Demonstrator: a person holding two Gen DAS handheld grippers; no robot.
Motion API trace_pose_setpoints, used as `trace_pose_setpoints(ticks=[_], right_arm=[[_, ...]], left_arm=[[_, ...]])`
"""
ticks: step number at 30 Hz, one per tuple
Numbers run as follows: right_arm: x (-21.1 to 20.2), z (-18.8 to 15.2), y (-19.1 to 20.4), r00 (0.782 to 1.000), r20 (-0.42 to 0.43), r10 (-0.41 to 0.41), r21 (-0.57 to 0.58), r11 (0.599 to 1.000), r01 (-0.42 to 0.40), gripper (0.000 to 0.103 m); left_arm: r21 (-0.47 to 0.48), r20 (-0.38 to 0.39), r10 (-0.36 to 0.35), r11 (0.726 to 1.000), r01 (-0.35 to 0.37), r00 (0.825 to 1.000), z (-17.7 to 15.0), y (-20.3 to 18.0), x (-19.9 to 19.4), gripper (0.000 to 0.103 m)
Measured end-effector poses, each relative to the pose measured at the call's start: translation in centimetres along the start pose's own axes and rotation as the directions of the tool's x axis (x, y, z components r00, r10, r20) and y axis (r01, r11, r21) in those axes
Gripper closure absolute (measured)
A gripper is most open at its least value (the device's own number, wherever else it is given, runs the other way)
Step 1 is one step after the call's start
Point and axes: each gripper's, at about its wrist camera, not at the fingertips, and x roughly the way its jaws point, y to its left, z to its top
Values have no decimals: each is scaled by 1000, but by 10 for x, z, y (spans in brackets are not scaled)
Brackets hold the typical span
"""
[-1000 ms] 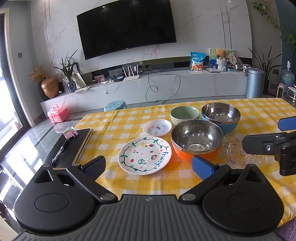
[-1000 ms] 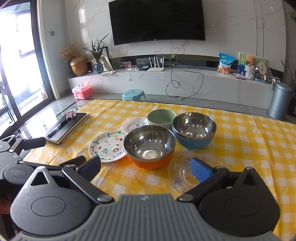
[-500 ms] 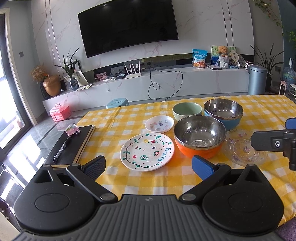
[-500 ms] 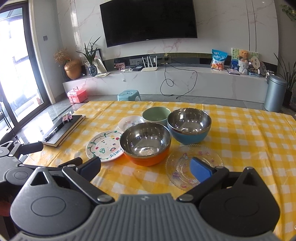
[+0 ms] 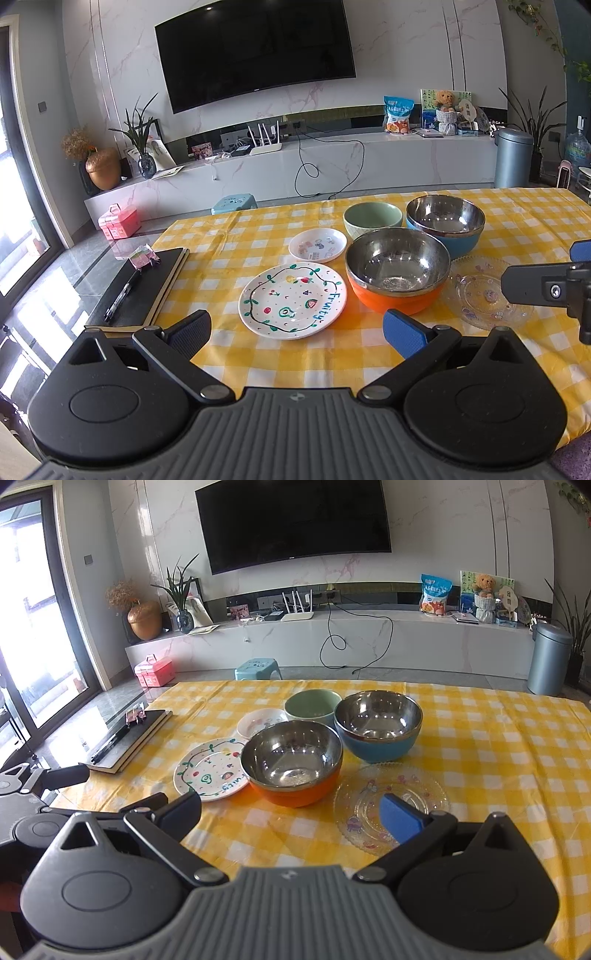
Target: Organize plates and bowls
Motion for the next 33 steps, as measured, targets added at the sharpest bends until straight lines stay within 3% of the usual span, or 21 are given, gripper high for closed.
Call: trace_pose_setpoints(ticks=[14, 18, 21, 23, 25, 26, 29, 33], right_arm=[[-1, -2, 7, 996, 78, -40, -38, 998, 43, 2], [5, -4, 5, 994, 95, -48, -15, 999, 50, 3], [8, -10, 7, 985, 156, -77, -1, 997, 78, 3], [15, -10, 9, 986, 148, -74, -25, 997, 78, 3], [24, -8, 10, 989, 123, -76, -24, 997, 80, 7], [28, -6, 9, 991, 112, -77, -14, 997, 79, 16], [44, -2, 7, 994, 76, -82, 13, 997, 82, 28], [64, 4, 5, 989, 56, -135, 11, 991, 134, 44]], left_arm=[[-14, 0, -2, 1000, 2, 1000, 0, 2, 0, 0], [-74, -1, -80, 994, 80, 997, 0, 16, 5, 0], [-123, -6, -108, 987, 106, 994, 4, 26, 9, 1], [-132, -13, -151, 980, 148, 988, 10, 32, 16, 20], [-144, -16, -178, 974, 174, 984, 11, 32, 23, 24], [-148, -12, -197, 970, 193, 980, 13, 32, 27, 29], [-160, 8, -239, 958, 238, 971, 19, 29, 36, 42], [-182, 13, -267, 947, 265, 964, 30, 26, 55, 49]])
